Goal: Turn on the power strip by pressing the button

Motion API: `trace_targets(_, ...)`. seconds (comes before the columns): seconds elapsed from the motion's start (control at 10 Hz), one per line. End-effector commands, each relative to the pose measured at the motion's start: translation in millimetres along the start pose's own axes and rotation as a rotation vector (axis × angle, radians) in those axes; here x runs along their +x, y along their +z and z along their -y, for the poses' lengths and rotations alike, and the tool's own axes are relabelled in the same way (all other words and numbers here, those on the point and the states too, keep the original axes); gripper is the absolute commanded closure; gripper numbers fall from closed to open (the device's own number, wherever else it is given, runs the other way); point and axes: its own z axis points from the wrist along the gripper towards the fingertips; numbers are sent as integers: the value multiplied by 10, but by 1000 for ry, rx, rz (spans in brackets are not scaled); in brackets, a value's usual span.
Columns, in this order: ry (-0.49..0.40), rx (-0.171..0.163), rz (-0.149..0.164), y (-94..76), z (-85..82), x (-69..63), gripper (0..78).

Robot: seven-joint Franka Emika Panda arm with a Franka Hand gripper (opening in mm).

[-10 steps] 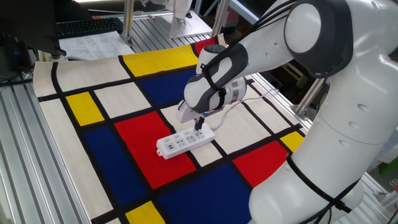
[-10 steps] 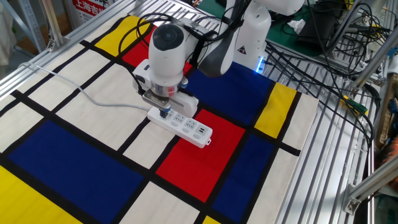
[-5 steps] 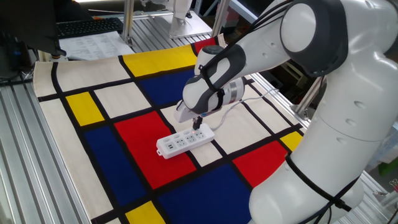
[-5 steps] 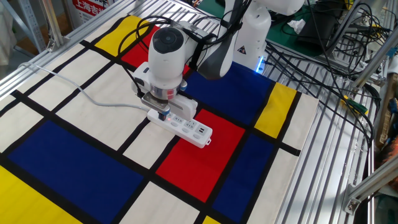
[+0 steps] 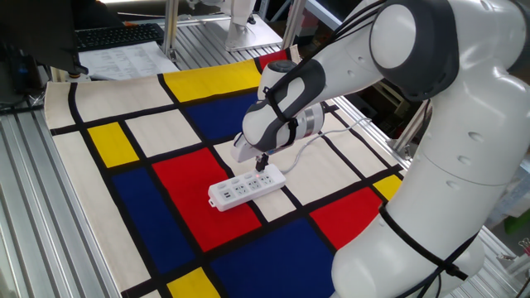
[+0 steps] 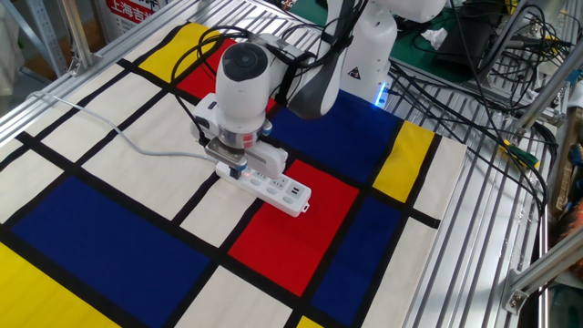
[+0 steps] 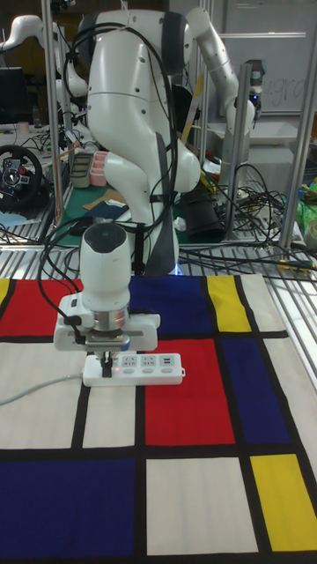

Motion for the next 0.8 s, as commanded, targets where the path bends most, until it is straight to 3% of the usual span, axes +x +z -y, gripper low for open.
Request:
trace_targets(0.1, -23, -4, -6, 284, 69, 96, 776)
trace_targets(0.5, -21, -5, -3, 326, 37, 205, 776)
trace_targets(0.7, -15, -4, -10, 185, 24, 186, 776)
trace_targets(0.8, -12, -1, -31, 24, 21, 159, 776)
